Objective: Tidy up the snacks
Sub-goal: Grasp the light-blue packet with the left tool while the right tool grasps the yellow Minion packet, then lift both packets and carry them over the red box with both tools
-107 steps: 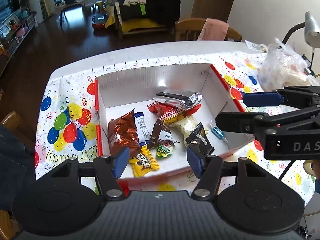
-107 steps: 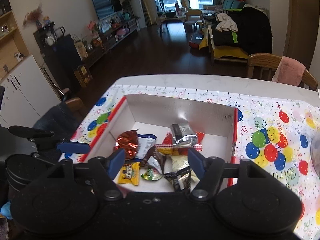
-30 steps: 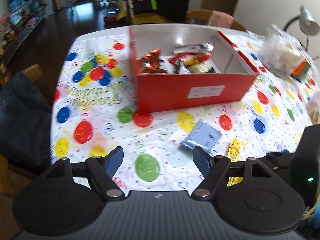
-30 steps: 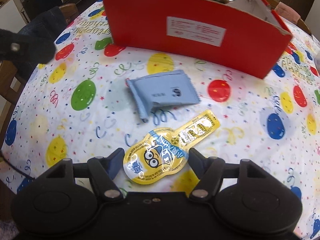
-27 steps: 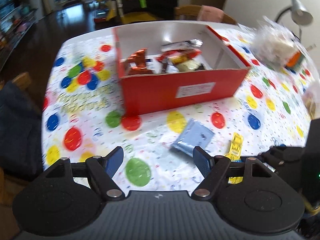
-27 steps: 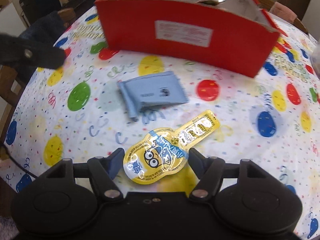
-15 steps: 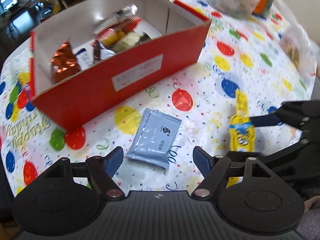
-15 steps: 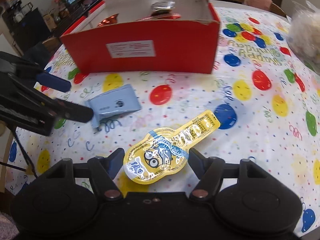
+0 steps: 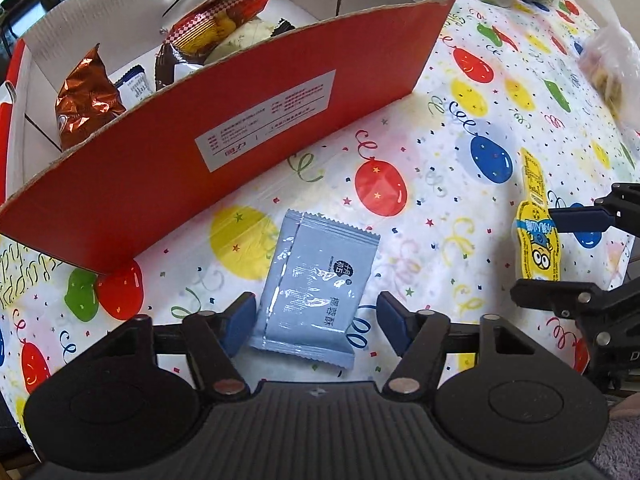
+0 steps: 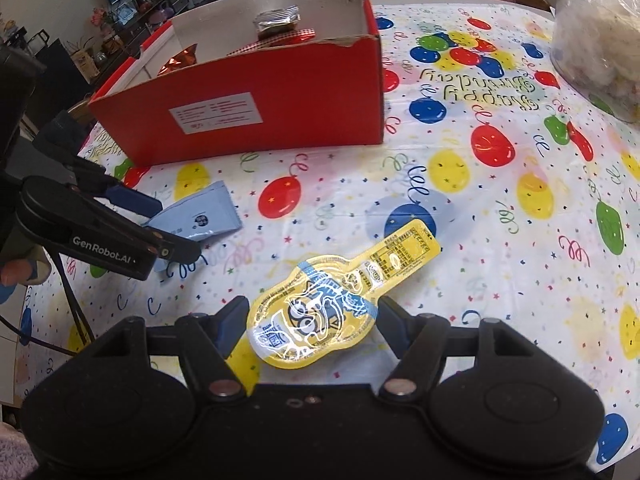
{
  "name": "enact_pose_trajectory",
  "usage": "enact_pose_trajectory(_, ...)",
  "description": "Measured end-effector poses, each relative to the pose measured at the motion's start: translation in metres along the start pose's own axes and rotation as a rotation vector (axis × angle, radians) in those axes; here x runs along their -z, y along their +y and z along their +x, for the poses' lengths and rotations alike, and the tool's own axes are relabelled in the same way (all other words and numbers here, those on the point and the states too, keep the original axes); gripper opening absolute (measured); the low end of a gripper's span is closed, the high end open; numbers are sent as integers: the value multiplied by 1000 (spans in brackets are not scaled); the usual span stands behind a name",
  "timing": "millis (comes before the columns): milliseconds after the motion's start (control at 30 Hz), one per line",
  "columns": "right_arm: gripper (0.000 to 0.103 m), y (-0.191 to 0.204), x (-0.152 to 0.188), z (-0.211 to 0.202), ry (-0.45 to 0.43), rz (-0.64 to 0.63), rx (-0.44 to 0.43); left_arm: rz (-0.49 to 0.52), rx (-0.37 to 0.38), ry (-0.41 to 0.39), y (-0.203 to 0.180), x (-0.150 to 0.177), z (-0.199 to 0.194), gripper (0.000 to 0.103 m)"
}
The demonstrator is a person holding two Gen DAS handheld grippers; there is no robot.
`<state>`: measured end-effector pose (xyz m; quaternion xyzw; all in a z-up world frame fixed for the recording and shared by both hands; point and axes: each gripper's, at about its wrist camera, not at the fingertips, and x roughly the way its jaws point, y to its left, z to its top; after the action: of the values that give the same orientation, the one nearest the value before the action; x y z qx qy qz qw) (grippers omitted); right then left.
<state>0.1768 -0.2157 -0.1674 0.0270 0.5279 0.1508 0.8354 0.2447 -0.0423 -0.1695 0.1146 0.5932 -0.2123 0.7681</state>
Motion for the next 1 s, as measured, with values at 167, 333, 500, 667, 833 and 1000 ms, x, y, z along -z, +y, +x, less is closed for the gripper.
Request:
enact_pose_trajectory(167,68,-3,-3,1,0,7,1,-33,-6,1,2,1,2,51)
enact_pose_trajectory(333,68,-3,-5,1,0,10,2,-75,-30,-18,1,4,0,47)
enact_pose_trajectory(500,68,-1,-6,0,-4,9,2,-140,-49,-36,5,10,-5,47)
enact_pose_trajectory(667,68,3,-8,-4,-12,6,2,-185,-36,-77,8,18,-18,47)
enact_pose_trajectory(833,68,8,-11,-10,-26,-4,-2,-229,-42,-119,13,26,-34,47)
enact_pose_trajectory(1000,68,15,-18,-19,-52,-28,-10,-263,-52,-174,13,33,-56,47)
